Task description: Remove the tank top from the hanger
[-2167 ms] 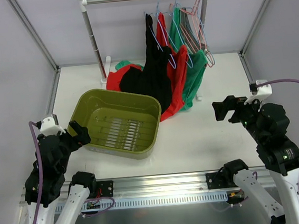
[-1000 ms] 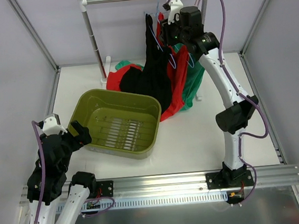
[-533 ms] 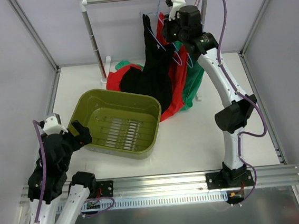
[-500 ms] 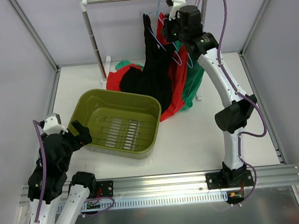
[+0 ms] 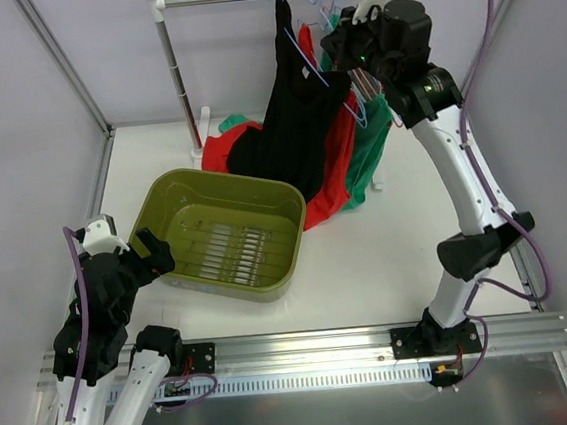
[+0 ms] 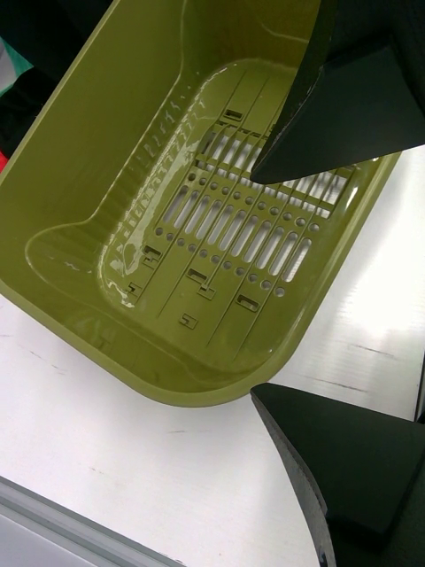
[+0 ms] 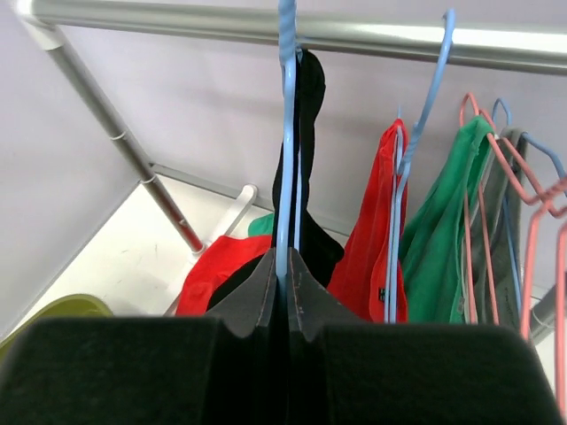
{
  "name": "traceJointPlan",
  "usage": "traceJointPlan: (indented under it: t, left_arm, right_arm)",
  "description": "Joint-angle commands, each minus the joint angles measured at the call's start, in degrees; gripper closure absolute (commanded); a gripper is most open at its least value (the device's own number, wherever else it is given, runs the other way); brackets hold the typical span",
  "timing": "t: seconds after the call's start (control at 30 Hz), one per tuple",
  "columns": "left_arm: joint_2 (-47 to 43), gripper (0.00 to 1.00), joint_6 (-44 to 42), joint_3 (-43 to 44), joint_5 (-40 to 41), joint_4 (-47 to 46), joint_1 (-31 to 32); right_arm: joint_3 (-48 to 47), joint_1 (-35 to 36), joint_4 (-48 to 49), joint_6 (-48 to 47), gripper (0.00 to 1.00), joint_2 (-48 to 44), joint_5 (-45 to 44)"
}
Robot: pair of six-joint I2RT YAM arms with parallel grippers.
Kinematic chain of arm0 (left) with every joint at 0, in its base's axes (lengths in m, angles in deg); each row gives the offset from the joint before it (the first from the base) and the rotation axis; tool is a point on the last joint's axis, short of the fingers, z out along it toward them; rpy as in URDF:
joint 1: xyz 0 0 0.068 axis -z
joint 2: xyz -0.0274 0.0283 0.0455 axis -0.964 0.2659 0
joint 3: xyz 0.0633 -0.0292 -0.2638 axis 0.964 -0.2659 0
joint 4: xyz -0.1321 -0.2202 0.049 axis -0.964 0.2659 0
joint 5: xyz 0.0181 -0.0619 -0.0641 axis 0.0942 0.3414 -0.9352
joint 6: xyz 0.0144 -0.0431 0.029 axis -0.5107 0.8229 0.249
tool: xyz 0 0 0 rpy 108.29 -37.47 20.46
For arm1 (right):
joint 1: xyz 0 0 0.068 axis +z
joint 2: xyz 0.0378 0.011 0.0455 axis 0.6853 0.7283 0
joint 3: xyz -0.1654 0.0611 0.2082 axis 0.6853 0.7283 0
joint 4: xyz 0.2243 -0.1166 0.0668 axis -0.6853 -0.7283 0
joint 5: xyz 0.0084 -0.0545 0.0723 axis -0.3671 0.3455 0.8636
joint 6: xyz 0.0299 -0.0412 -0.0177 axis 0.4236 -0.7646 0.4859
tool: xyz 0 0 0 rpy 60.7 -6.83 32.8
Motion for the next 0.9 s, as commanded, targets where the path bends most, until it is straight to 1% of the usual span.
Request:
traceJointPlan:
  t: [0.0,0.03,0.07,0.13,0.2,0.23,0.3,0.33,0.4,0.57,0.63,0.7,0.87]
  left_arm:
    - [0.47,0.01,0.85,0.07,-0.14,-1.59,-0.36]
    - [0.47,0.01,0.85,0.07,-0.05,-1.59,-0.36]
    - [0.38,0.01,0.85,0.07,-0.05,-1.59,-0.36]
    - [0.30,0.01,0.85,0.07,-0.14,-1.59,-0.36]
    - [0.38,0.01,0.85,0.07,-0.23,-1.68,-0.36]
    - [0.38,0.01,0.76,0.07,-0.23,-1.68,-0.36]
    - [0.65,0.01,0.76,0.16,-0.32,-1.59,-0.36]
    - [0.56,0.01,0.76,0.16,-0.32,-1.68,-0.36]
    - [0.73,0.01,0.76,0.16,-0.32,-1.68,-0.36]
    - [0.47,0.01,0.67,0.16,-0.40,-1.59,-0.36]
    - [0.38,0.01,0.67,0.25,-0.32,-1.68,-0.36]
    - [0.30,0.01,0.67,0.25,-0.40,-1.59,-0.36]
    - [-0.32,0.01,0.49,0.42,-0.49,-1.59,-0.36]
  right_arm:
    - [5.49,0.21,5.66,0.65,1.00,-9.05,1.21]
    - [7.52,0.21,6.10,0.65,1.00,-10.82,1.83]
    - [11.89,0.21,6.88,0.56,1.00,-12.50,2.09]
    - [15.87,0.21,7.59,0.65,1.00,-18.01,2.71]
    - [20.69,0.12,7.86,0.74,1.00,-21.55,3.41]
    - [21.94,0.12,7.86,0.83,1.00,-25.05,3.50]
    - [24.05,0.12,7.77,1.26,1.00,-28.40,3.24]
    - [25.63,0.03,7.86,1.44,1.00,-31.55,2.37]
    - [26.17,-0.14,6.90,1.53,1.00,-34.03,1.05]
    - [20.73,-1.11,0.32,-0.31,1.00,-38.17,-2.20]
    - [17.84,-1.37,-1.28,-1.36,1.00,-38.61,-3.27]
    - [15.63,-1.46,-3.82,-2.85,1.00,-38.97,-6.77]
    - [6.85,-1.64,-9.18,-4.79,1.00,-39.23,-9.50]
